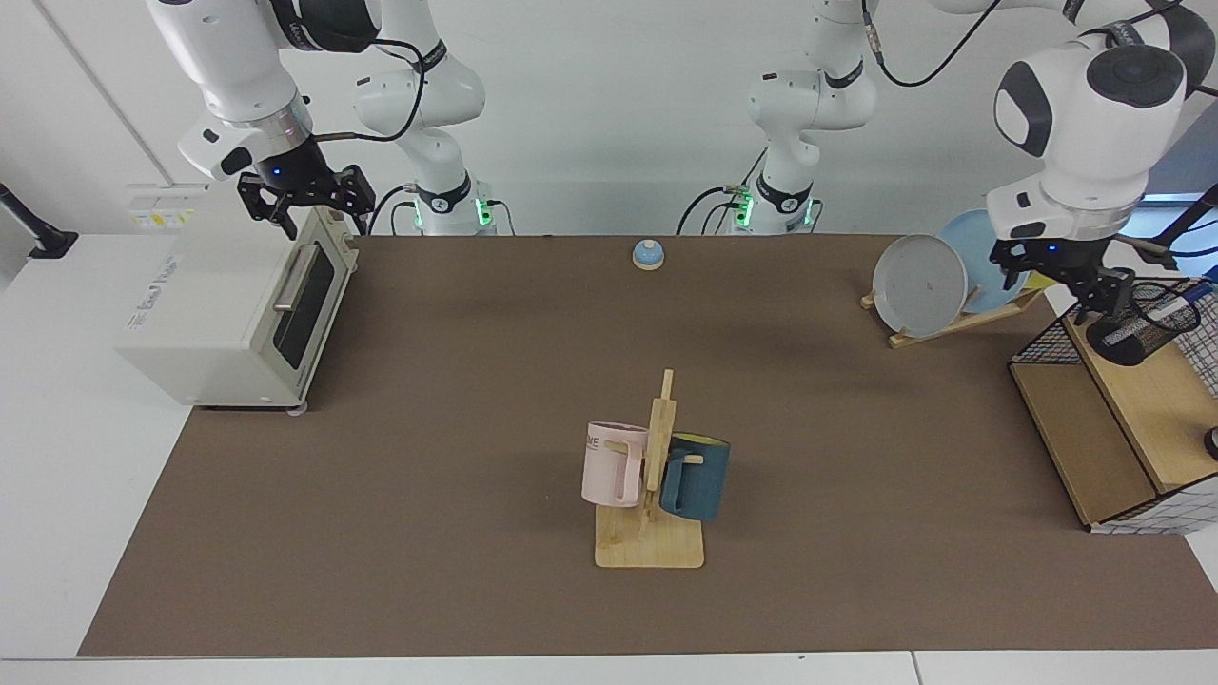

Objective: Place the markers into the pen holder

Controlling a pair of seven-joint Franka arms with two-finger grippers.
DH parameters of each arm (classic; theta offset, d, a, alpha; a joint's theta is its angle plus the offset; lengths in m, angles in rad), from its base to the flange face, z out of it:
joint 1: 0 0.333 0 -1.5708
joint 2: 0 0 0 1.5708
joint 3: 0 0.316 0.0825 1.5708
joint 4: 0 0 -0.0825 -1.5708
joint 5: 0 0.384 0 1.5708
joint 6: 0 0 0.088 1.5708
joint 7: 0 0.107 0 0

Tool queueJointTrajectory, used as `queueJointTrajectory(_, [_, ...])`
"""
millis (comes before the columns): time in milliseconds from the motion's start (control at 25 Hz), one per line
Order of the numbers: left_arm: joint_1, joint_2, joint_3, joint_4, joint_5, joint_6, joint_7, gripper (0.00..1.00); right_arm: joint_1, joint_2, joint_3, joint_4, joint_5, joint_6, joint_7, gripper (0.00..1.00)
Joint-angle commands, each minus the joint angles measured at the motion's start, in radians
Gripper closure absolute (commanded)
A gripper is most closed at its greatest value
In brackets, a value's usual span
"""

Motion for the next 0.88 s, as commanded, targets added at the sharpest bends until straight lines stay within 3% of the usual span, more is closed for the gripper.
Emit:
queueJointTrajectory(0, [-0.078,-0.016,-0.062,-0.011,-0.097,-0.084,-0.359,0.00,-0.011,-0.013,0.009,-0.009,-0.001,-0.009,0.023,0.00])
queueJointTrajectory(120, [-0.101,-0.027,-0.110,-0.011,-0.108,-0.106,-0.536,0.00,-0.011,-0.013,0.009,-0.009,-0.001,-0.009,0.023,0.00])
queueJointTrajectory(400, [-0.083,-0.027,-0.121,-0.014,-0.117,-0.077,-0.558,0.00,-0.011,-0.013,0.009,-0.009,-0.001,-0.009,0.023,0.00])
queueJointTrajectory(600, [-0.051,-0.045,-0.105,-0.057,-0.251,-0.053,-0.645,0.00,-0.011,-0.013,0.009,-0.009,-0.001,-0.009,0.023,0.00])
queueJointTrajectory(840, [-0.052,-0.042,-0.109,-0.052,-0.298,-0.026,-0.727,0.00,-0.011,-0.013,0.009,-0.009,-0.001,-0.009,0.023,0.00])
